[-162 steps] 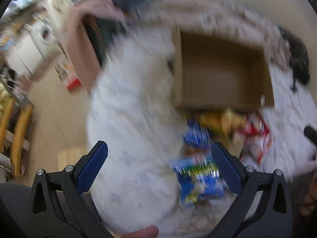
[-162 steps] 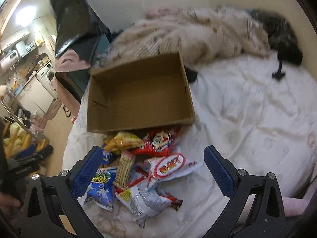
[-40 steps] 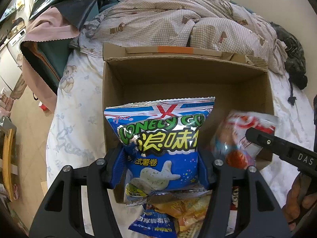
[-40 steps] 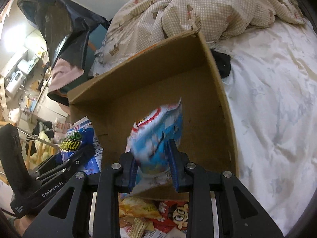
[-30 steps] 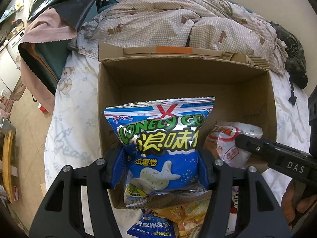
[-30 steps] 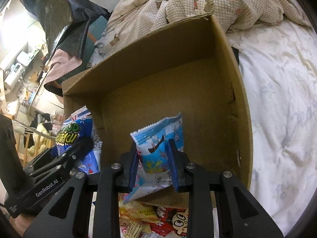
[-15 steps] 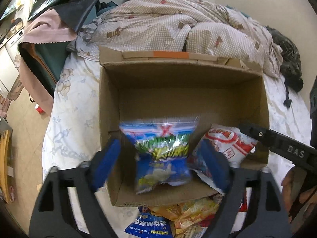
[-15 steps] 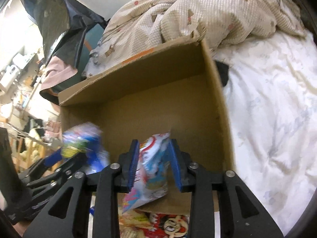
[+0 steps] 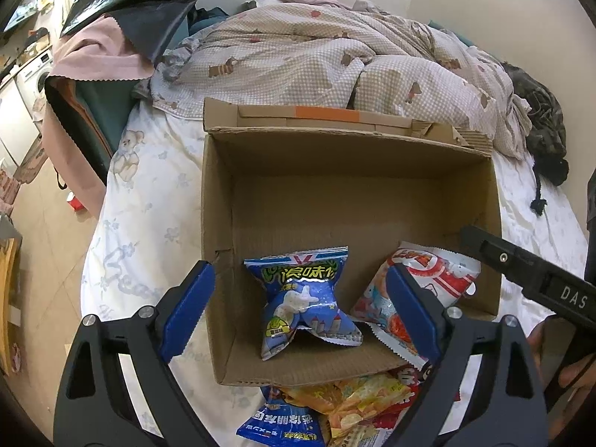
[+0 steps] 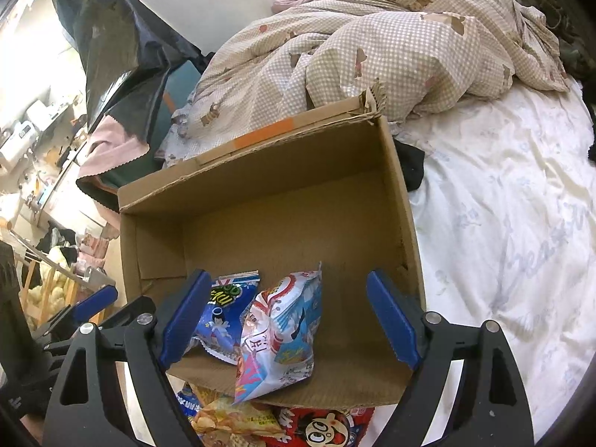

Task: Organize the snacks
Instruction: 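Lower both held bags into the cardboard box and open both grippers, then withdraw both grippers from the box back toward the snack pile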

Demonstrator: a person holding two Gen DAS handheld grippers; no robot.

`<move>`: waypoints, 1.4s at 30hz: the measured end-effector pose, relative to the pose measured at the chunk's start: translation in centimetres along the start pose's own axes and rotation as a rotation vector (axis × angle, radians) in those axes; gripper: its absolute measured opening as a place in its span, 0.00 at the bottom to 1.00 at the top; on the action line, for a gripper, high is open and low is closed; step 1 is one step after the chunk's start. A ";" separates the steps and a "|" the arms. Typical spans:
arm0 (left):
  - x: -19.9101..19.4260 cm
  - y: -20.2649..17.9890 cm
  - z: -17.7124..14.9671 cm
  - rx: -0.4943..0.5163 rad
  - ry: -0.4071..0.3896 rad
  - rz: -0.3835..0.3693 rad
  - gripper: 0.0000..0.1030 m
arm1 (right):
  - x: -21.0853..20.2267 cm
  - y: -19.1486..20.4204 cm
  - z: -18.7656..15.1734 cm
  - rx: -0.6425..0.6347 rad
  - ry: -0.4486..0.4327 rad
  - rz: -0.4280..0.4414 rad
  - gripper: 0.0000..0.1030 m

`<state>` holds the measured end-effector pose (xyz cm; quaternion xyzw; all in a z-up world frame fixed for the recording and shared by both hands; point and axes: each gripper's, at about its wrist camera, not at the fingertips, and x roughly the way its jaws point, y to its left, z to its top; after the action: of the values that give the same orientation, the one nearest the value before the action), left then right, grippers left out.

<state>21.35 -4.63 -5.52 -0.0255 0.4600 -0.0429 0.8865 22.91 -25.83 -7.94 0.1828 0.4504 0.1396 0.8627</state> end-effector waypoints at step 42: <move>-10.5 4.8 -8.1 -0.051 -0.047 0.001 0.98 | -10.3 -0.5 -8.3 0.046 0.003 -0.003 0.85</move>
<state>8.96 1.18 -2.05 -0.0489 0.4402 -0.0302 0.8961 10.33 -28.92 -5.10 0.2015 0.4549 0.1281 0.8579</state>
